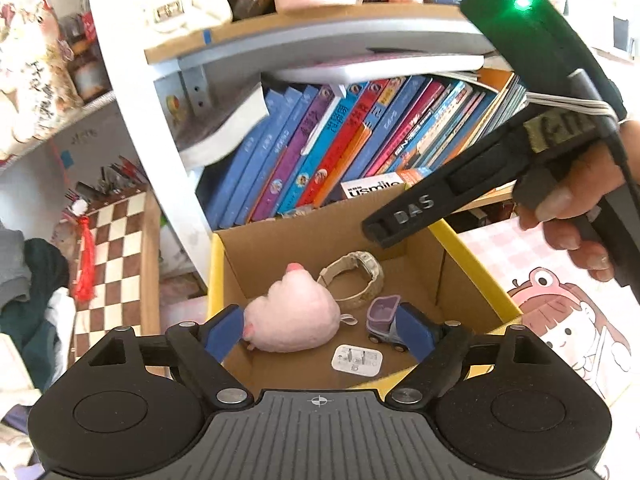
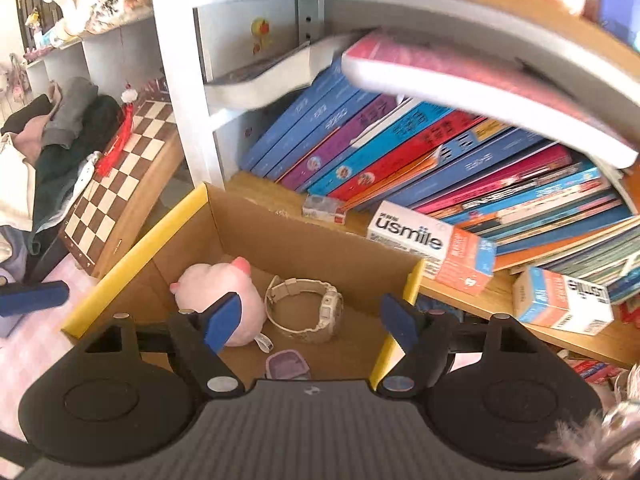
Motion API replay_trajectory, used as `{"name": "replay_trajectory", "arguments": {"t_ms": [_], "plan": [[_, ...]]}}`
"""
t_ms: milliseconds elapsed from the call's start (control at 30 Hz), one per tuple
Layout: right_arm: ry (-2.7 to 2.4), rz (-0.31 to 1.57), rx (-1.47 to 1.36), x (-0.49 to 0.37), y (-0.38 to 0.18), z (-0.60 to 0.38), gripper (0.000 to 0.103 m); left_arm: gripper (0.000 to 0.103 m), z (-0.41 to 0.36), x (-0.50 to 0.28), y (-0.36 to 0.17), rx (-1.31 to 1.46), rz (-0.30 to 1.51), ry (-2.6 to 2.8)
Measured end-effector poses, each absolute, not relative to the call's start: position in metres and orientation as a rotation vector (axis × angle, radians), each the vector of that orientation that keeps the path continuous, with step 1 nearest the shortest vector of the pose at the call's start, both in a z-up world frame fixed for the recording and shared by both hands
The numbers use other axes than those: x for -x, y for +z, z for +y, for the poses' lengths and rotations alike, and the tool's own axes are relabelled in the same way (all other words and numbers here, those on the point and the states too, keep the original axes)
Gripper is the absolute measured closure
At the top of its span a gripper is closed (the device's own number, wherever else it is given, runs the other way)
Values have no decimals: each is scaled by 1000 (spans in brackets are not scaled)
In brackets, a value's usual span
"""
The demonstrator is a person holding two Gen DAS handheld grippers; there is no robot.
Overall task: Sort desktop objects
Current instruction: 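Withdraw both tools from the yellow box back over the table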
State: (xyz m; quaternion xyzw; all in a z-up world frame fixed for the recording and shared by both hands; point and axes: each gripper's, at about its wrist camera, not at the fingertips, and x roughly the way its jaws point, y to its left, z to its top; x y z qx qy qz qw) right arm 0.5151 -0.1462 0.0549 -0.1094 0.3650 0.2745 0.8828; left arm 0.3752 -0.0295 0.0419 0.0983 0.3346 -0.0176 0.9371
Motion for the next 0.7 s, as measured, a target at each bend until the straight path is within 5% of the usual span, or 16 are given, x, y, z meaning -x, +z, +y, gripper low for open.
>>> {"name": "replay_trajectory", "arguments": {"t_ms": [700], "plan": [[524,709,121,-367,79,-206,16,7,-13,-256,69,-215,589,-10]]}}
